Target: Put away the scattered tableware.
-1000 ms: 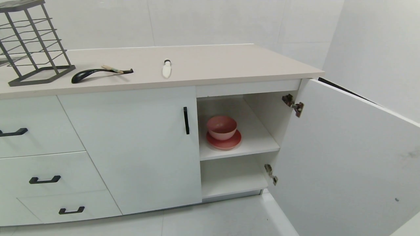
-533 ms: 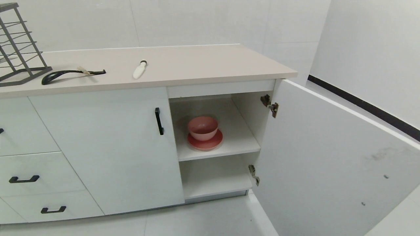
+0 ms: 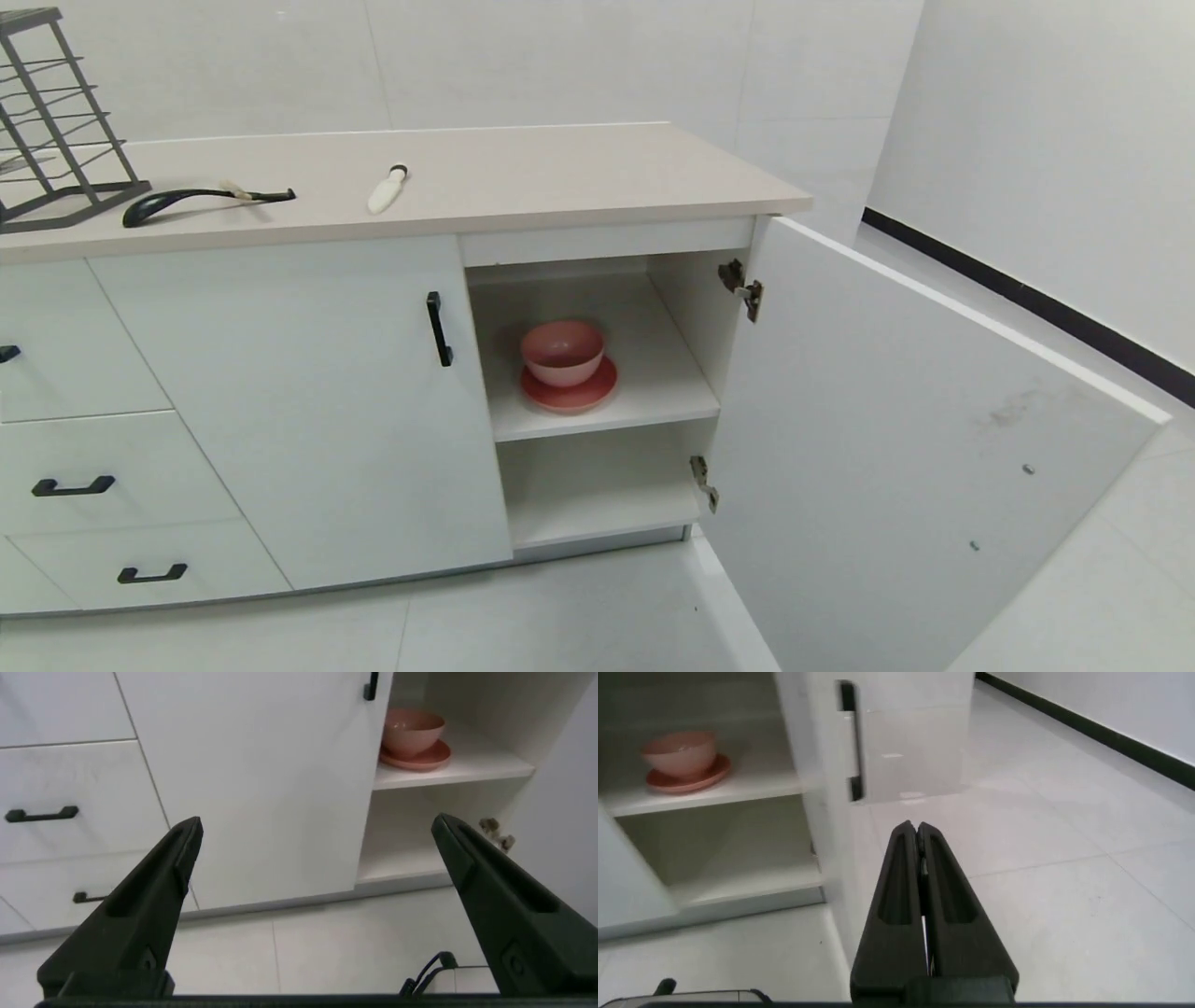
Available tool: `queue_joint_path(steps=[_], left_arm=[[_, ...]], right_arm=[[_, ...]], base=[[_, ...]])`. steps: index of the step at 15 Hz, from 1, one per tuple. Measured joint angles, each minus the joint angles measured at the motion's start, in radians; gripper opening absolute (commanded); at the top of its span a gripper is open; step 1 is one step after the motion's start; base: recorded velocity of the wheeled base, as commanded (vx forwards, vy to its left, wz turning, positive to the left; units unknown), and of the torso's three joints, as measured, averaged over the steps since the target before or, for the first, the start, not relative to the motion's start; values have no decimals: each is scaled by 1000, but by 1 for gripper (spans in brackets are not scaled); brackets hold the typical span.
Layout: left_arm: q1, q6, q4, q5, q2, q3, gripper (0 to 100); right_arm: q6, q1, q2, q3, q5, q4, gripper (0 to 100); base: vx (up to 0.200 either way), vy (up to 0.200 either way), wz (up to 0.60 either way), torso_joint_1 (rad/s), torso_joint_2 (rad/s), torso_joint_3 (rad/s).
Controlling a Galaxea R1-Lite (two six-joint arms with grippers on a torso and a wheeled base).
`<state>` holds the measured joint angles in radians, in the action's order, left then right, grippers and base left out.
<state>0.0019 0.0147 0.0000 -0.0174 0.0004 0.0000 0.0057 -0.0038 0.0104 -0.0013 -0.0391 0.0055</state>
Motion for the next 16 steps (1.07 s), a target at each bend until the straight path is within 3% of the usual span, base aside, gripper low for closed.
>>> queue_joint_path(steps=[8, 13, 16], left_arm=[[2, 1, 0, 0, 0, 0, 100], [0, -1, 0, 0, 0, 0, 100], [1, -1, 0, 0, 0, 0, 100]], right_arm=[[5, 1, 0, 0, -1, 2, 0], [-7, 0, 0, 0, 5, 2, 0], [-38, 0, 1, -12, 27, -12, 0]], base=[[-175, -175, 0, 3, 1, 0], [0, -200, 0, 0, 1, 0], [0, 0, 0, 0, 0, 0]])
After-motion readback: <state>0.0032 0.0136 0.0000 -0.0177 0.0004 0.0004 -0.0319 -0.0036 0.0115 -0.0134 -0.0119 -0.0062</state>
